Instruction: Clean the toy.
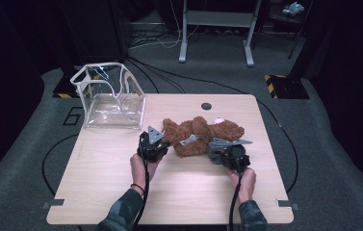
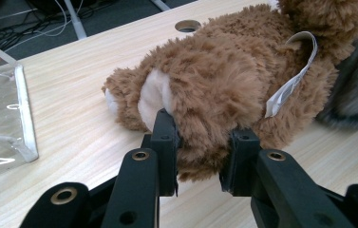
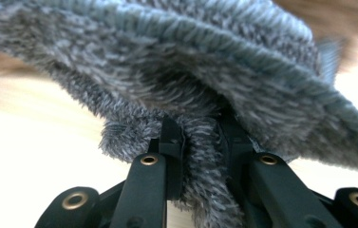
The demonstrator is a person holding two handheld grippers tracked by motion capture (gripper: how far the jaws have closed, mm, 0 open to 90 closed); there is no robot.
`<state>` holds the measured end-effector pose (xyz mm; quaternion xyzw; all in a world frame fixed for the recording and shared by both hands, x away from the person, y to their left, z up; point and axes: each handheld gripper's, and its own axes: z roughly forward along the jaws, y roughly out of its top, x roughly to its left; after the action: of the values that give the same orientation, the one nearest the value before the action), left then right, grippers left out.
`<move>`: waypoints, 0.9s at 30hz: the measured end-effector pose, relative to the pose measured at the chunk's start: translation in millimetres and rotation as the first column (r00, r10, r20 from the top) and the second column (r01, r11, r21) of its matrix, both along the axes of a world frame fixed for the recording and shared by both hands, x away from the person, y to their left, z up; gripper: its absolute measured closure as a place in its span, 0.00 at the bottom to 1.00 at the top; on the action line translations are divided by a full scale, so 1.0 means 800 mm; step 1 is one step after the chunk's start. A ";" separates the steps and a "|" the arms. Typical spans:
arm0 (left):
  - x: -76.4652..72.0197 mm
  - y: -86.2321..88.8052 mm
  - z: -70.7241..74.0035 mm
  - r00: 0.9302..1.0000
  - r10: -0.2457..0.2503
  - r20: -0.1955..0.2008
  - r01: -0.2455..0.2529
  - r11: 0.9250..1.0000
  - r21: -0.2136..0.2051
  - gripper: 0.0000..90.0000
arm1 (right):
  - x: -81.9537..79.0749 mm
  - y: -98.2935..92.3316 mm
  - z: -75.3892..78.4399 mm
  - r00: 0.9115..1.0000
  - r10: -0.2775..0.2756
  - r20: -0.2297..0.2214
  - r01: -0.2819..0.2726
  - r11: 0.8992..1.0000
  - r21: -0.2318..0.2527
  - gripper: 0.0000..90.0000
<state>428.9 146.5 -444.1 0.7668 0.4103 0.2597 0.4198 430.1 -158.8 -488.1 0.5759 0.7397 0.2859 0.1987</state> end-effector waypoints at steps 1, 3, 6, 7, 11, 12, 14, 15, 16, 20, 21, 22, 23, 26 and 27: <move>0.000 0.000 0.000 1.000 0.000 -0.001 0.000 1.000 0.001 0.79 | 0.000 -0.016 0.000 0.999 -0.044 0.001 0.044 0.999 -0.008 0.84; 0.000 0.000 0.000 1.000 -0.001 -0.001 0.001 1.000 0.000 0.79 | 0.000 -0.035 0.000 0.995 -0.097 -0.002 0.097 0.995 -0.010 0.84; 0.000 0.000 0.001 1.000 -0.004 -0.006 0.004 1.000 0.004 0.79 | -0.003 -0.050 -0.001 0.993 -0.120 -0.005 0.120 0.993 0.001 0.84; 0.000 -0.001 0.000 1.000 0.000 0.000 0.000 1.000 0.002 0.79 | -0.005 -0.049 -0.002 0.994 -0.107 0.001 0.107 0.994 0.000 0.84; 0.000 -0.002 0.000 1.000 -0.004 -0.007 0.004 1.000 0.009 0.79 | -0.020 -0.015 -0.001 1.000 0.019 0.007 -0.019 1.000 -0.002 0.84; 0.000 -0.002 0.000 1.000 -0.002 -0.005 0.002 1.000 0.008 0.79 | -0.022 -0.005 -0.001 0.999 0.045 0.012 -0.045 0.999 -0.010 0.84; -0.001 -0.002 0.000 1.000 0.000 -0.002 0.000 1.000 0.006 0.78 | -0.029 0.027 0.001 0.990 0.142 0.018 -0.142 0.990 0.004 0.84; -0.001 -0.001 0.000 1.000 0.000 -0.004 0.000 1.000 0.006 0.78 | -0.031 0.042 0.001 0.984 0.175 0.026 -0.175 0.985 0.001 0.84; -0.001 -0.001 0.000 1.000 0.000 -0.004 0.000 1.000 0.004 0.78 | -0.032 0.058 0.002 0.977 0.212 0.031 -0.212 0.977 -0.002 0.84; 0.000 -0.001 0.000 1.000 -0.001 -0.005 0.001 1.000 0.005 0.78 | -0.035 0.108 0.004 0.948 0.317 0.026 -0.316 0.948 -0.016 0.84; 0.000 -0.001 0.000 1.000 -0.001 -0.006 0.002 1.000 0.005 0.78 | -0.034 0.121 0.004 0.940 0.340 0.032 -0.339 0.940 -0.030 0.84; 0.000 -0.001 -0.001 1.000 0.000 -0.003 0.000 1.000 0.002 0.78 | -0.033 0.127 0.003 0.937 0.347 0.029 -0.346 0.938 -0.023 0.84; 0.000 -0.001 -0.001 1.000 0.000 -0.004 0.000 1.000 0.001 0.78 | -0.030 0.135 0.002 0.937 0.348 0.028 -0.347 0.938 -0.022 0.84; 0.000 -0.001 -0.001 1.000 -0.003 -0.005 0.003 1.000 0.003 0.78 | -0.020 0.141 -0.002 0.945 0.326 0.022 -0.326 0.945 -0.005 0.84; 0.000 -0.001 -0.001 1.000 -0.004 -0.005 0.004 1.000 0.004 0.78 | -0.017 0.139 -0.002 0.944 0.328 0.021 -0.328 0.945 -0.016 0.84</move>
<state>429.1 145.6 -444.6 0.7690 0.4093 0.2580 0.4178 416.9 -47.7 -490.0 0.4403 0.8245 0.3171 0.1603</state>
